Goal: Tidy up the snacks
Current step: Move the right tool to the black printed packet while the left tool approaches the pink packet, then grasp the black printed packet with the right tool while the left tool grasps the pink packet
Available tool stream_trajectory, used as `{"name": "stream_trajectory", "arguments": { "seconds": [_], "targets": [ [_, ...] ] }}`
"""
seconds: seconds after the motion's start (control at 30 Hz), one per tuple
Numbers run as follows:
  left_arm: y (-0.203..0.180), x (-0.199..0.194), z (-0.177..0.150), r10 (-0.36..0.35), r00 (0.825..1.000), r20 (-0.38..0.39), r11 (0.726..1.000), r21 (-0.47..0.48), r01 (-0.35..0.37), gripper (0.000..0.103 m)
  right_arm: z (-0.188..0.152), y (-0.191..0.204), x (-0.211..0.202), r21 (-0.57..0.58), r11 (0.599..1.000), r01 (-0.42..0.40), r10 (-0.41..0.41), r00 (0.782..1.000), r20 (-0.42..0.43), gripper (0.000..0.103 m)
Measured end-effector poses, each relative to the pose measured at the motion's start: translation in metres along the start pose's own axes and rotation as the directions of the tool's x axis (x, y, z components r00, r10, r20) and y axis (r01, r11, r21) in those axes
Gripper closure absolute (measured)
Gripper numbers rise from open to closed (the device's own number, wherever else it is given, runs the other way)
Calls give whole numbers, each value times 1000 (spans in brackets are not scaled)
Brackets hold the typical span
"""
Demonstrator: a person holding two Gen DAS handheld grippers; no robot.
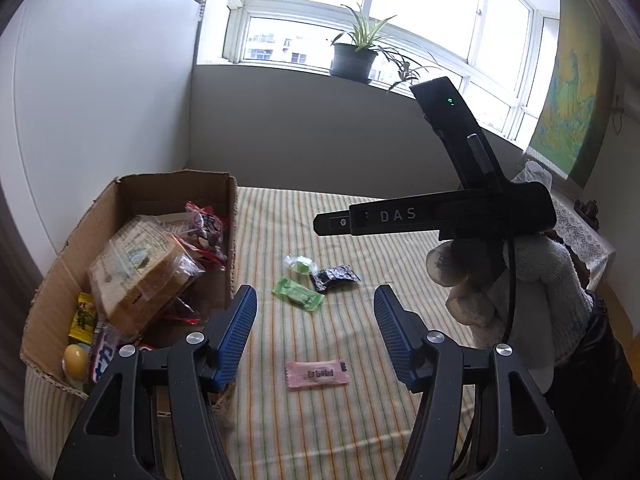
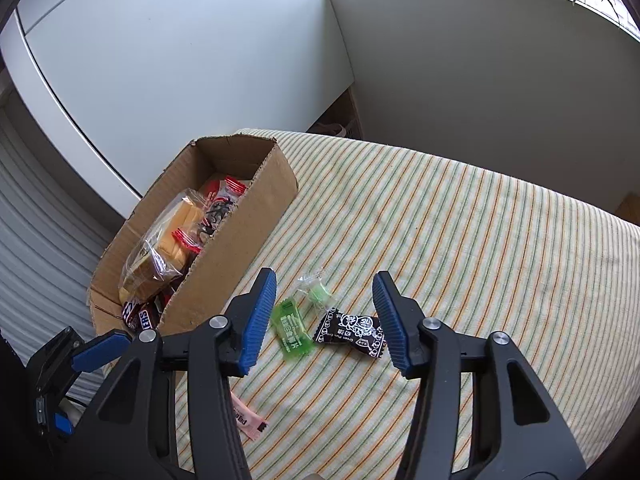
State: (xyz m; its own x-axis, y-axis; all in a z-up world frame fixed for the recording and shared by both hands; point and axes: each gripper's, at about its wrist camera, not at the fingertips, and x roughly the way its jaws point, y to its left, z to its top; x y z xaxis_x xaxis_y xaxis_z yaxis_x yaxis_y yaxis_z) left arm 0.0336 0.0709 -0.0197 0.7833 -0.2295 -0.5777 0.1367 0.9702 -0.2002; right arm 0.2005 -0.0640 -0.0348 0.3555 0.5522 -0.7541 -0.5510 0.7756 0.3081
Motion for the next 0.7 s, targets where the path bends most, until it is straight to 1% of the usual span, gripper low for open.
{"name": "stream_trajectory", "arguments": {
  "seconds": [0.13, 0.3, 0.5, 0.6, 0.7],
  "targets": [
    [-15, 11, -13, -56, 997, -56, 998, -1, 56, 42, -6, -7, 9, -3, 1000, -17, 17, 999, -43, 59],
    [-24, 21, -30, -88, 988, -123, 996, -35, 85, 42, -7, -18, 27, 32, 998, -62, 65, 994, -93, 59],
    [-20, 36, -45, -71, 977, -202, 995, -84, 55, 43, -7, -21, 48, 36, 997, -70, 74, 990, -122, 59],
    [-17, 41, -49, -48, 973, -225, 995, -97, 26, 43, -7, -23, 53, 46, 995, -84, 89, 988, -123, 59],
    [-15, 39, -53, -41, 973, -228, 994, -108, 16, 43, -5, -24, 49, 53, 994, -91, 96, 990, -103, 59]
  ]
}}
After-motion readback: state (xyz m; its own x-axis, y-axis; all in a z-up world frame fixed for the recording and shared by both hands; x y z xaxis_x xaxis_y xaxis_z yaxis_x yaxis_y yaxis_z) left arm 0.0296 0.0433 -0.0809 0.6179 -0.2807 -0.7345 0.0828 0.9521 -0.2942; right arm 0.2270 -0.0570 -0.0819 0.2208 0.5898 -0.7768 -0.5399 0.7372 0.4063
